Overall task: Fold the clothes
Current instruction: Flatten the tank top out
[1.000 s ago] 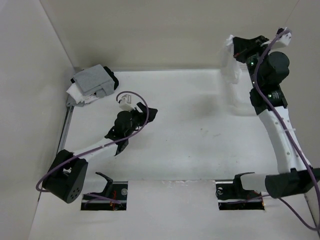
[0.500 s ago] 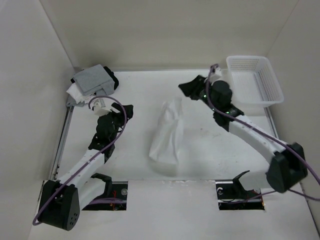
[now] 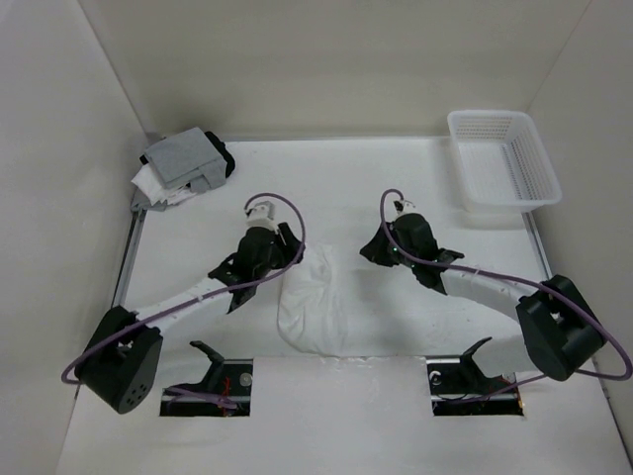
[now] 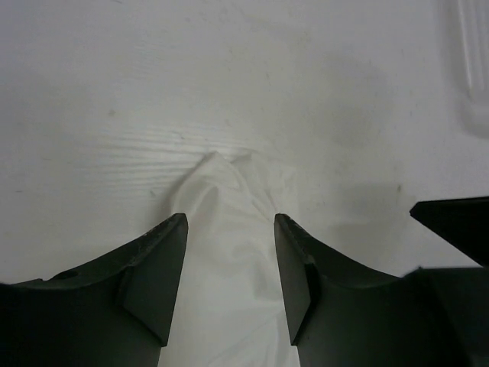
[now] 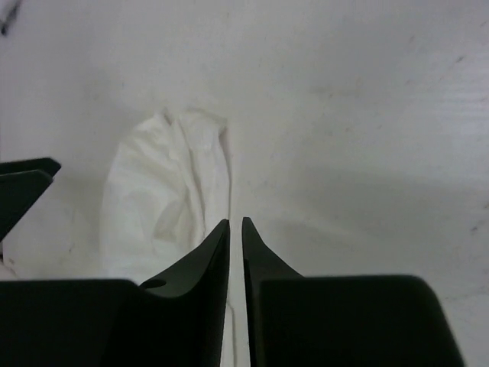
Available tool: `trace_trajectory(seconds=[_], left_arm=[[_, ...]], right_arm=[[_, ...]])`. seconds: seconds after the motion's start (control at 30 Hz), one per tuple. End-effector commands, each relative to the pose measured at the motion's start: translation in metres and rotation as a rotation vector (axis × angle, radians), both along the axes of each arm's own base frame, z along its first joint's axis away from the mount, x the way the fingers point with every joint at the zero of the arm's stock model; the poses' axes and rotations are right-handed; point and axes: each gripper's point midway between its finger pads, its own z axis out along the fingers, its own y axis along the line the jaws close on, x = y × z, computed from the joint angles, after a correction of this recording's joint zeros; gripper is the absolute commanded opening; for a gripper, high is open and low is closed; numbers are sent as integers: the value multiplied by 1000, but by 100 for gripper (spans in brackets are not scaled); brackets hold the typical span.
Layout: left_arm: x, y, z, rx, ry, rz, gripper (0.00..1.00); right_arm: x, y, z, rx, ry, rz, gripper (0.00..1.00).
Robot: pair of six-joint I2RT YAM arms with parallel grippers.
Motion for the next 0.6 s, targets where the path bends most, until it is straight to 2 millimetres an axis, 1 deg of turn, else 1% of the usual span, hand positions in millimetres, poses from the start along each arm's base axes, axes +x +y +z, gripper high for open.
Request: trace_trajectory(seconds=[0.0,0.03,0.07,0.13,0.23,0.3,0.33,0.4,0.47,0.5,0.53,0.57], left_arm=[[-5,-37,11,157,-57,-149,49],[-12,-53,12,187,-64,-204,50],[-18,-66,13,230,-78,-252,51],[-26,-80,13,315,-105,-311,51],[-31,-90,7,400,-113,-356,51],[-33,-98,-2,440,-102,-383,51],[-34,-103,-10,456,-86,-399,50],[-33,-104,-21,482,-59,-402,43],[-31,-103,-28,492,-34,-393,37],[-30,-101,-30,495,-27,-388,36],[-29,-100,-31,495,-23,-381,36],[-29,-99,-34,497,-17,-376,34]], right_arm=[[-23,15,-11,-42,13,59,21],[-23,9,-18,-67,14,26,25],[-24,7,-20,-72,14,14,25],[-21,-5,-21,-71,10,-34,27],[-21,-12,-20,-49,5,-64,30],[-26,-16,-24,-39,11,-76,33],[-27,-17,-25,-35,15,-79,33],[-34,-18,-31,-30,35,-78,38],[-39,-19,-36,-29,50,-70,45],[-41,-17,-38,-28,54,-62,47],[-49,-11,-38,-20,64,-33,51],[-54,-7,-40,-15,72,-14,53]])
